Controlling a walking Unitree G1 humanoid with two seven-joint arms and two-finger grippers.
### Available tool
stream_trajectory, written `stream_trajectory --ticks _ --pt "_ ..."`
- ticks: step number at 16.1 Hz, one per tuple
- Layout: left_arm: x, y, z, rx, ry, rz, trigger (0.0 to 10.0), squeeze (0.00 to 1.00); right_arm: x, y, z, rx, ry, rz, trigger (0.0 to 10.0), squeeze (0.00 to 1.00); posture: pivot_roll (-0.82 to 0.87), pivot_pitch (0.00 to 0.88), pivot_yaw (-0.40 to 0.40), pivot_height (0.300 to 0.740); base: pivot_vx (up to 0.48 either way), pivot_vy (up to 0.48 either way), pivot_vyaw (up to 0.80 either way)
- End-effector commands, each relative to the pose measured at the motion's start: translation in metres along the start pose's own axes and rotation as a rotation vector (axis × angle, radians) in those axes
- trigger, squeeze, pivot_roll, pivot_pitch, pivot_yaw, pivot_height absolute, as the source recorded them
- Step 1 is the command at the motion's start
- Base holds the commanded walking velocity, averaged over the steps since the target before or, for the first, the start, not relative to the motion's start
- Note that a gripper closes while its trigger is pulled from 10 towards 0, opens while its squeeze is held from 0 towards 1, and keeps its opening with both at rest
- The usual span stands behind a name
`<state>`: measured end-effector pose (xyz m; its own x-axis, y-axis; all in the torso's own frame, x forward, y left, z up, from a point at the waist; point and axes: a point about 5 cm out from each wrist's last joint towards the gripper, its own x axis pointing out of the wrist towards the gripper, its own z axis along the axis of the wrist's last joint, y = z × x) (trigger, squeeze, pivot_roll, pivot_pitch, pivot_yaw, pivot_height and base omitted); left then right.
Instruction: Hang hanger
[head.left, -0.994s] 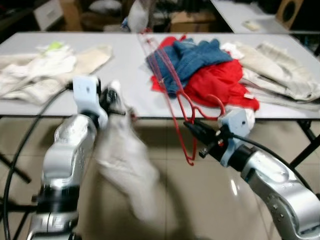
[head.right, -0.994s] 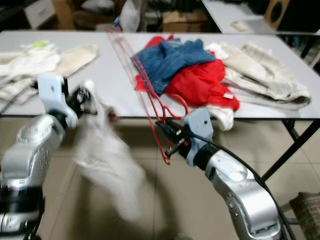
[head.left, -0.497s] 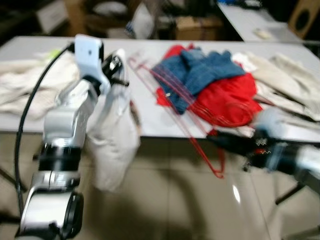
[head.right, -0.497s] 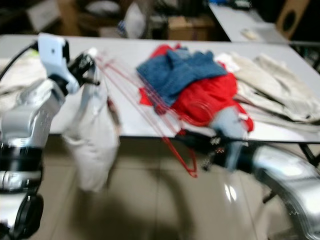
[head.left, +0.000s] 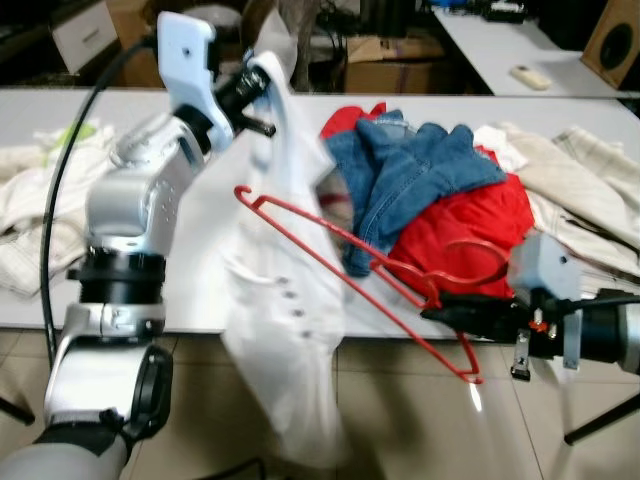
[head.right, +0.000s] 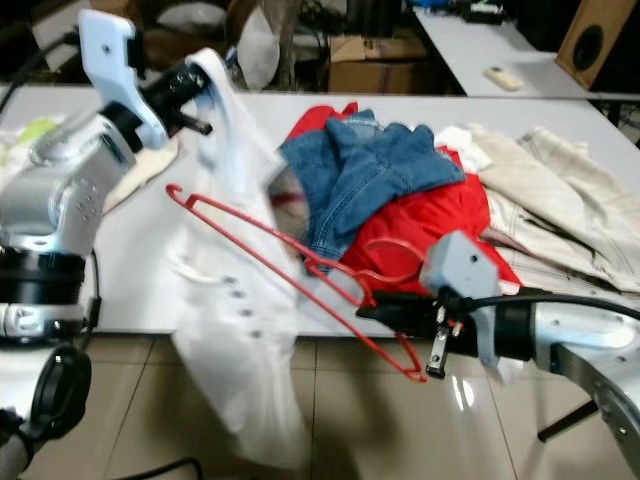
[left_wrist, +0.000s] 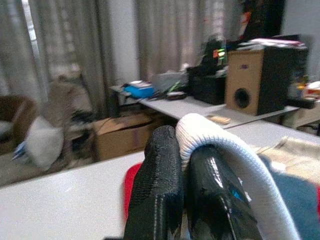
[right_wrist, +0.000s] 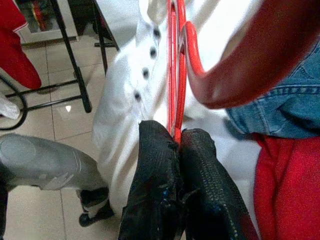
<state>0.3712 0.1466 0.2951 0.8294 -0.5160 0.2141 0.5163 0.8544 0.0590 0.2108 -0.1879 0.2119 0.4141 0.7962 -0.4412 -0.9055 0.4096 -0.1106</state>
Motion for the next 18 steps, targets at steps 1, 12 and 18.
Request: stream_trajectory --ticks 1,12,18 --pt "0.008 -0.018 0.017 -0.001 -0.050 -0.088 10.0 0.00 0.000 -0.006 0.001 -0.029 0.022 -0.025 10.0 0.00 -0.07 0.000 0.044 0.740 0.277 0.000 0.00" --pt "0.008 -0.057 0.079 0.041 -0.234 -0.337 10.0 0.00 0.033 -0.122 0.042 -0.179 0.117 -0.524 10.0 0.00 -0.06 0.000 0.017 0.740 0.000 0.000 0.00" --pt "-0.006 -0.052 0.138 -0.047 -0.556 -0.311 10.0 0.00 -0.052 -0.186 0.164 -0.476 -0.307 -1.129 10.0 0.00 -0.05 0.000 0.002 0.740 0.000 0.000 0.00"
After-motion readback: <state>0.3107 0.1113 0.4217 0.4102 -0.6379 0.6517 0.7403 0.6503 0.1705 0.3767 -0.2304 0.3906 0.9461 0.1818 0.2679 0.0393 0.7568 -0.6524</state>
